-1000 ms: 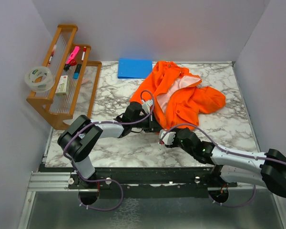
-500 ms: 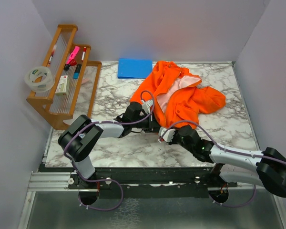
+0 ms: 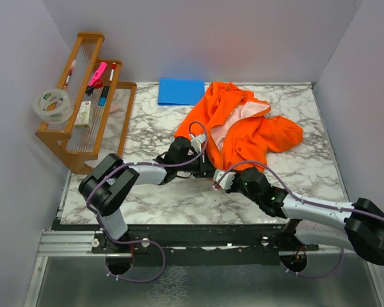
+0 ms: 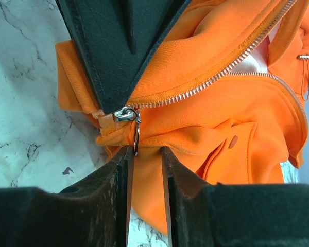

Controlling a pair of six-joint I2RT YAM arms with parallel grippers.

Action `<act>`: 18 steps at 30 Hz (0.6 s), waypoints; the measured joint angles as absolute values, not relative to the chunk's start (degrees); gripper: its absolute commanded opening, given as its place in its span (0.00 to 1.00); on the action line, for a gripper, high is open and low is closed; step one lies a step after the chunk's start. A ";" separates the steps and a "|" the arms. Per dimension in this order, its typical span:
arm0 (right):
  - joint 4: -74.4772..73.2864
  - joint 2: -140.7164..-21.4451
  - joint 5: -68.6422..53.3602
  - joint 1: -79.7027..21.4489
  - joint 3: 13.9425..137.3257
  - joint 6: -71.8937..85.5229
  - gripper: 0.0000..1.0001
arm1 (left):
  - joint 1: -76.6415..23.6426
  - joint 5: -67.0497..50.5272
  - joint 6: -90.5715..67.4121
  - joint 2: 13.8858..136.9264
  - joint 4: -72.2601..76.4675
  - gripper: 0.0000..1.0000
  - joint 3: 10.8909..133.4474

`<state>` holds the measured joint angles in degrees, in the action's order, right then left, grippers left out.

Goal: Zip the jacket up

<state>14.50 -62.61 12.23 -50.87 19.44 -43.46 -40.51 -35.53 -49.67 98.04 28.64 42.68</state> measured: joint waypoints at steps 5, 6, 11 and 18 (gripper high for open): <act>15.09 -62.63 10.79 -50.87 19.46 -43.03 0.35 | -40.51 -35.53 -49.69 98.28 28.64 0.00 42.68; 15.20 -62.63 10.44 -50.87 19.46 -42.94 0.35 | -40.51 -35.53 -49.69 98.37 28.64 0.00 42.68; 15.46 -62.70 8.80 -50.87 19.62 -42.41 0.32 | -40.51 -35.53 -49.69 98.50 28.67 0.00 42.68; 16.21 -63.40 7.86 -50.87 19.64 -41.98 0.17 | -40.51 -35.53 -49.71 98.50 28.71 0.00 42.68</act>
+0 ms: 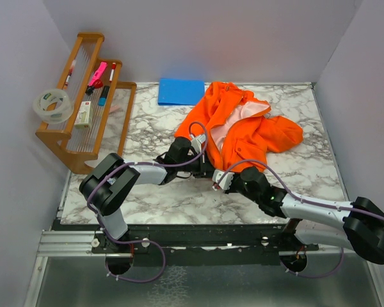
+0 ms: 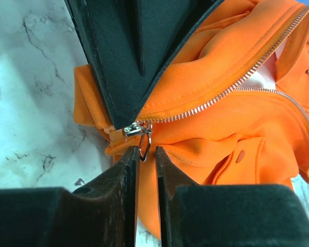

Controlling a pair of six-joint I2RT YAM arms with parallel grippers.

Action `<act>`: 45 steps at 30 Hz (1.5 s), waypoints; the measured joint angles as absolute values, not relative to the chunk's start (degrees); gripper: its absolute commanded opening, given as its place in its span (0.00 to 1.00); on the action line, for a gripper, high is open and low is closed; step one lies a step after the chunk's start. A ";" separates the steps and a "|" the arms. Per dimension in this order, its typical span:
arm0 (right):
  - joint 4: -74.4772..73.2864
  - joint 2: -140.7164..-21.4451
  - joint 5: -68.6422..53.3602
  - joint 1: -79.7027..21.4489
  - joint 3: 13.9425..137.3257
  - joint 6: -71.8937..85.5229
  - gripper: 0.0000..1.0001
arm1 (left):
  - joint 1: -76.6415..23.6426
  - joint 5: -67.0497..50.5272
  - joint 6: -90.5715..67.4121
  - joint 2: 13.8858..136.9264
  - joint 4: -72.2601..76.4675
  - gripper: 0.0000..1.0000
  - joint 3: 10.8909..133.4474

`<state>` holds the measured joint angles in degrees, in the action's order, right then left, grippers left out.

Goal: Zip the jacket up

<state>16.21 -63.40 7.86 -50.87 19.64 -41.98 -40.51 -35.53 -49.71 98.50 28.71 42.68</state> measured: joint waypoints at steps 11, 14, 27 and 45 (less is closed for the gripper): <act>10.85 -61.10 3.64 -50.87 23.90 -40.53 0.01 | -40.51 -35.53 -49.67 98.91 29.15 0.00 42.65; 9.19 -60.73 2.61 -50.87 24.93 -40.07 0.01 | -40.51 -35.53 -49.69 99.07 29.32 0.00 42.65; 6.28 -60.64 1.37 -50.85 24.93 -39.59 0.00 | -40.51 -35.53 -49.67 99.26 29.32 0.00 42.61; 7.29 -60.64 6.17 -50.41 24.97 -39.92 0.00 | -40.51 -35.53 -49.23 99.35 30.06 0.00 42.33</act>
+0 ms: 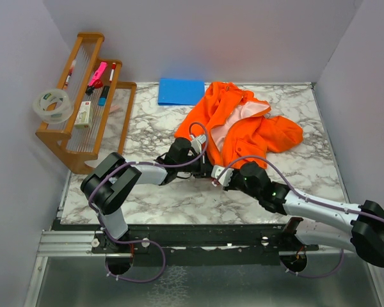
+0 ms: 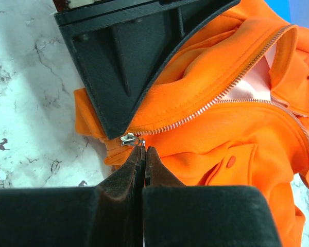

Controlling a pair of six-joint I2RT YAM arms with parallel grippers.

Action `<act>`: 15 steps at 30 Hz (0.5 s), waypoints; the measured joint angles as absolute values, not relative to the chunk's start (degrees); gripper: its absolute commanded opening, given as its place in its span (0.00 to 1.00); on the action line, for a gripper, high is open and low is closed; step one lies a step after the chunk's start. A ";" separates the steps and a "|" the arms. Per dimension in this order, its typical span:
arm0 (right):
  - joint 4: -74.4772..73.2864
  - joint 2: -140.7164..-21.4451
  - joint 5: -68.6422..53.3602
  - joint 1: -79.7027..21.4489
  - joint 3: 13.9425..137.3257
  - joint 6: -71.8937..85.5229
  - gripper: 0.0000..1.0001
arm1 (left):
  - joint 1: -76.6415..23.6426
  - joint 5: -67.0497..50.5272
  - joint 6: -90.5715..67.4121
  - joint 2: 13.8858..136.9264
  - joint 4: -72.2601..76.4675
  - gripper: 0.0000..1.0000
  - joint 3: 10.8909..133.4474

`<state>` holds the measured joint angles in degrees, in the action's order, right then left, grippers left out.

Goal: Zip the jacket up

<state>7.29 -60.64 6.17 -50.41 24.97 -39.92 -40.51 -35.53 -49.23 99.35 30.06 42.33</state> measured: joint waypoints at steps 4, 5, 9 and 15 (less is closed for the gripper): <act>8.32 -61.87 7.90 -50.15 25.45 -39.86 0.00 | -40.53 -35.51 -48.99 99.35 30.74 0.00 42.28; 8.56 -62.19 8.32 -50.15 25.61 -39.81 0.00 | -40.58 -35.48 -48.90 99.37 30.89 0.00 42.28; 9.39 -63.37 10.76 -50.13 27.09 -39.00 0.00 | -40.75 -35.38 -48.66 99.48 31.03 0.00 42.28; 10.66 -63.75 14.66 -50.13 28.36 -37.41 0.00 | -41.17 -35.07 -48.05 99.48 30.70 0.00 42.28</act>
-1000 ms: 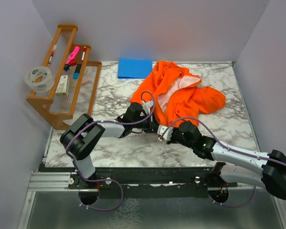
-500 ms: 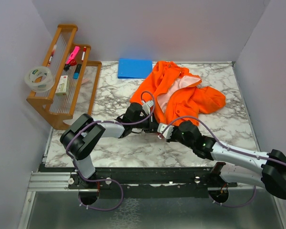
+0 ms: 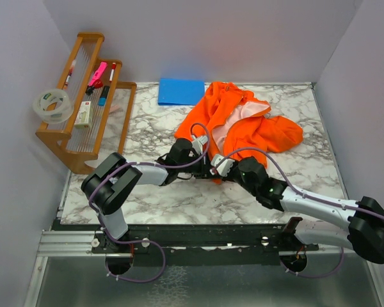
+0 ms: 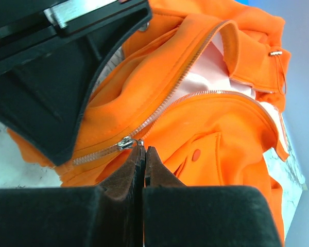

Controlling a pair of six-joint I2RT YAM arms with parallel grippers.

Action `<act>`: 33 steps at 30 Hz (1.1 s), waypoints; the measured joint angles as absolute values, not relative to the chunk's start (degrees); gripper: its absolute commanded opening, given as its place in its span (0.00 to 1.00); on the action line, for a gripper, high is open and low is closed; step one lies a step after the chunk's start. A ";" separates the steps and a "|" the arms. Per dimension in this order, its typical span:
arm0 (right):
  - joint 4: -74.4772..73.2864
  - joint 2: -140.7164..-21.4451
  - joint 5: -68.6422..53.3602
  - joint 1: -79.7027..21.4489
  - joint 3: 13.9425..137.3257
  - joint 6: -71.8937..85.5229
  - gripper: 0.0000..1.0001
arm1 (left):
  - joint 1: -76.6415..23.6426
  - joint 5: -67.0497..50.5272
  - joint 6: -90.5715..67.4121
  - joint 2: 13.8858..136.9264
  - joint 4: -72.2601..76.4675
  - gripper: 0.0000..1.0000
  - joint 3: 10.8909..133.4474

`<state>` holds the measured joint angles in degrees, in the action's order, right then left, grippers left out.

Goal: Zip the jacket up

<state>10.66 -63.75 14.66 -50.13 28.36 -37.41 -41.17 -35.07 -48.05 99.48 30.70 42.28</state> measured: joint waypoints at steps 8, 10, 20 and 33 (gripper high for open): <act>5.23 -61.76 18.22 -50.11 33.10 -31.79 0.00 | -42.22 -34.09 -45.74 99.46 28.56 0.00 41.98; 1.63 -60.90 18.63 -50.11 35.55 -29.36 0.00 | -42.89 -33.50 -44.53 99.44 26.85 0.00 42.00; -2.02 -59.18 23.44 -49.54 39.33 -26.00 0.00 | -44.53 -29.93 -39.27 95.64 16.99 0.00 41.56; -9.93 -64.58 15.40 -46.11 44.95 -21.47 0.42 | -44.56 -25.36 -36.47 91.59 12.08 0.00 38.96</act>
<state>-9.93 -64.58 15.40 -46.11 44.95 -21.47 -44.56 -25.36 -36.47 91.59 12.08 38.96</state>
